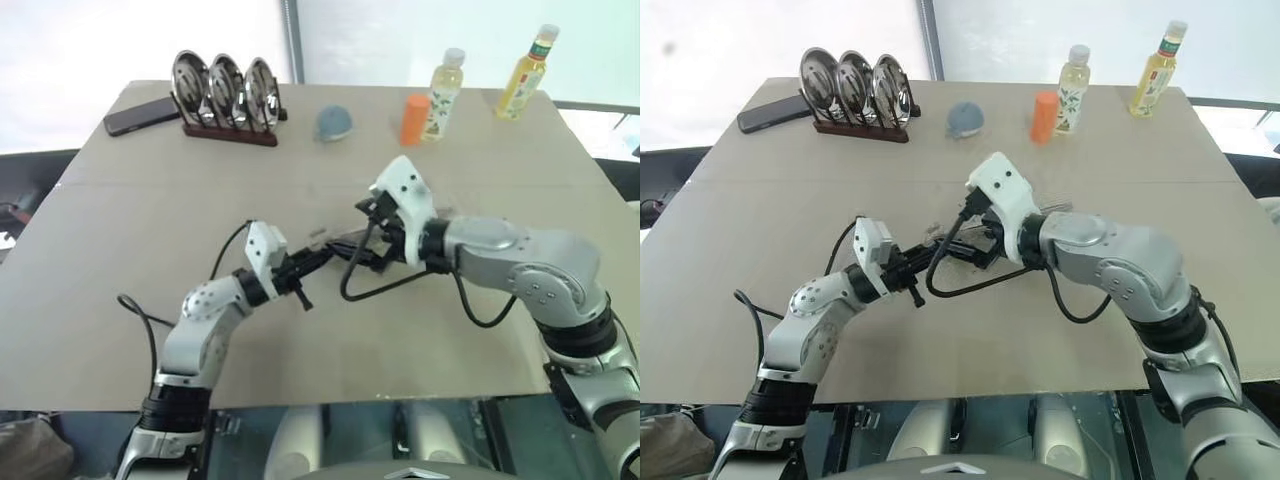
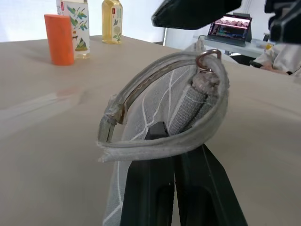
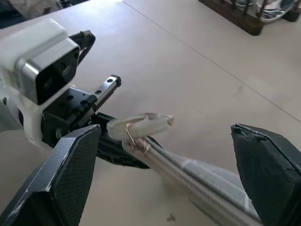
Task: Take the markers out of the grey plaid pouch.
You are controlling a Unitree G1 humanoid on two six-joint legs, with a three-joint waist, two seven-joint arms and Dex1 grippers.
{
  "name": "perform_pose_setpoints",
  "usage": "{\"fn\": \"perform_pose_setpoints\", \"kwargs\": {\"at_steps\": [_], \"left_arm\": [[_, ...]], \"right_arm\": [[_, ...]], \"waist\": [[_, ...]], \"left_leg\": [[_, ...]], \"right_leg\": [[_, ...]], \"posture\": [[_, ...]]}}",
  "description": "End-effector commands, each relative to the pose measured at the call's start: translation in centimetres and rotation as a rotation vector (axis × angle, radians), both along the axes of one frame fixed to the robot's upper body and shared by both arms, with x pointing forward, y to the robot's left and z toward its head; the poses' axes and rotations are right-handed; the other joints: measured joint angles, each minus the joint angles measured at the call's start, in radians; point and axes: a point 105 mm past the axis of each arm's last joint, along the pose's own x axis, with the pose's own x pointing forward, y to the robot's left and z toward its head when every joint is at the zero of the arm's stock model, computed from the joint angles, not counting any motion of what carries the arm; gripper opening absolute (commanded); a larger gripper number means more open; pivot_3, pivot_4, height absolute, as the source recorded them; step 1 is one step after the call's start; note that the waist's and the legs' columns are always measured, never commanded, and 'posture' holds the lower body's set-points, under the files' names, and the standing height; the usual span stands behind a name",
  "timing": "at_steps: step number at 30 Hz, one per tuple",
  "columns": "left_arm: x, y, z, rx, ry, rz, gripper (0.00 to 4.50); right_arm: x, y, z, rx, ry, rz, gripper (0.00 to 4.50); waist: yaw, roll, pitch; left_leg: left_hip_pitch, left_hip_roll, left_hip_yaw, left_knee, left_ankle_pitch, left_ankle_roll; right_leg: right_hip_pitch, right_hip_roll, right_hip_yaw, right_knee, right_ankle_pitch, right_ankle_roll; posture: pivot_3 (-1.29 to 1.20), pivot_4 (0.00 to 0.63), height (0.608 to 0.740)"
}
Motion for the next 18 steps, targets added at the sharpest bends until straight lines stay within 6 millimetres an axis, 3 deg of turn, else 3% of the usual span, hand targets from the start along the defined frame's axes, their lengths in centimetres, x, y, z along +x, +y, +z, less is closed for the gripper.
{"fn": "perform_pose_setpoints", "kwargs": {"at_steps": [1, 7, 18], "left_arm": [[-0.3, -0.3, 0.9, 0.032, -0.088, -0.014, 0.00], [0.0, -0.5, 0.8, 0.124, -0.215, 0.016, 0.00], [-0.3, -1.4, 0.9, 0.201, -0.364, 0.005, 0.00]], "right_arm": [[-0.2, 0.4, 0.6, 0.028, 0.076, 0.056, 3.99], [-0.6, 0.3, -0.1, -0.013, 0.168, 0.088, 3.99], [0.1, 1.2, -0.8, 0.068, 0.330, 0.070, 3.99]], "waist": [[0.000, 0.000, 0.000], [0.000, 0.000, 0.000], [0.000, 0.001, 0.000]], "left_leg": [[0.000, 0.000, 0.000, 0.000, 0.000, 0.000], [0.000, 0.000, 0.000, -0.001, 0.000, 0.000], [-0.001, 0.000, 0.000, -0.001, 0.000, 0.000]], "right_leg": [[0.000, 0.000, 0.000, 0.000, 0.000, 0.000], [0.000, 0.000, 0.000, -0.001, 0.002, 0.003], [-0.001, 0.000, 0.000, 0.000, 0.002, 0.003]], "posture": [[0.00, 0.150, 0.740], [0.00, 0.150, 0.740], [0.00, 0.150, 0.740]]}}
